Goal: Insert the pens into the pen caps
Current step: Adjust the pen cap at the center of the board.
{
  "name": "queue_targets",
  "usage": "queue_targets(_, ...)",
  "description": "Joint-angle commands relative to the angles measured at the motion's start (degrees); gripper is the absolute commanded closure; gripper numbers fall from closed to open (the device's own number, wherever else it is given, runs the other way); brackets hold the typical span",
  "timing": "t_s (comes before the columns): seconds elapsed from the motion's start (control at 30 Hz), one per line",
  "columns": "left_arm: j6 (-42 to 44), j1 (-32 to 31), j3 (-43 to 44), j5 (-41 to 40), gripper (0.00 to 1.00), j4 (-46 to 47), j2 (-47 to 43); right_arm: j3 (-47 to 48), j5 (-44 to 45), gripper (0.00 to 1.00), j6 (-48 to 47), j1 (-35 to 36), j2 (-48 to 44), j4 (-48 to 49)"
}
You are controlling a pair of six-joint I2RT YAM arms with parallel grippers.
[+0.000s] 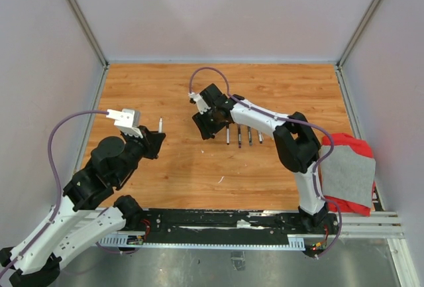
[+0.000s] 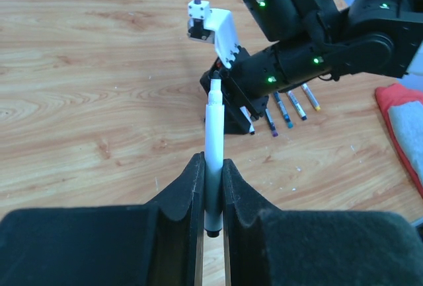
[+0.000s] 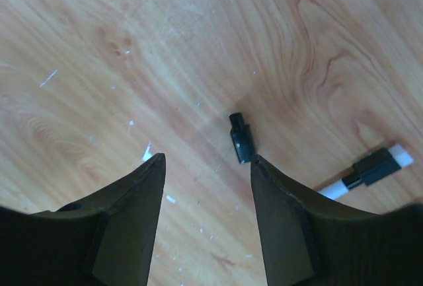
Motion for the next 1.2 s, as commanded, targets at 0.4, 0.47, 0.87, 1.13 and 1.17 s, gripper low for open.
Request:
queue_targets(0.4,1.4,0.4,-1.8,0.0,0.99,0.7,0.8,10.6,-1.6,0.55,-9.6,-2.1,10.6,-10.1)
queue_targets(0.47,1.4,0.4,-1.8,0.4,0.99,0.6,1.2,11.0,-0.9,0.58,-9.8,-2.0,11.1,-10.7)
queue_targets(0.87,1.2,0.4,-1.8,-0.1,0.99,0.6,1.5,11.5,0.3,0.74,-10.1,-1.9,12.3,-11.3)
queue_targets(1.13,1.1,0.4,-1.9,-0.8,0.99,0.5,0.5,3.2,-5.0,0.95,-12.8,-1.9,3.3,-3.9)
queue_targets(1.17,1.1,0.4,-1.9,-0.9,1.0,0.4,0.4,1.0,-5.2,0.95,-13.1,-1.8,0.9,-2.2)
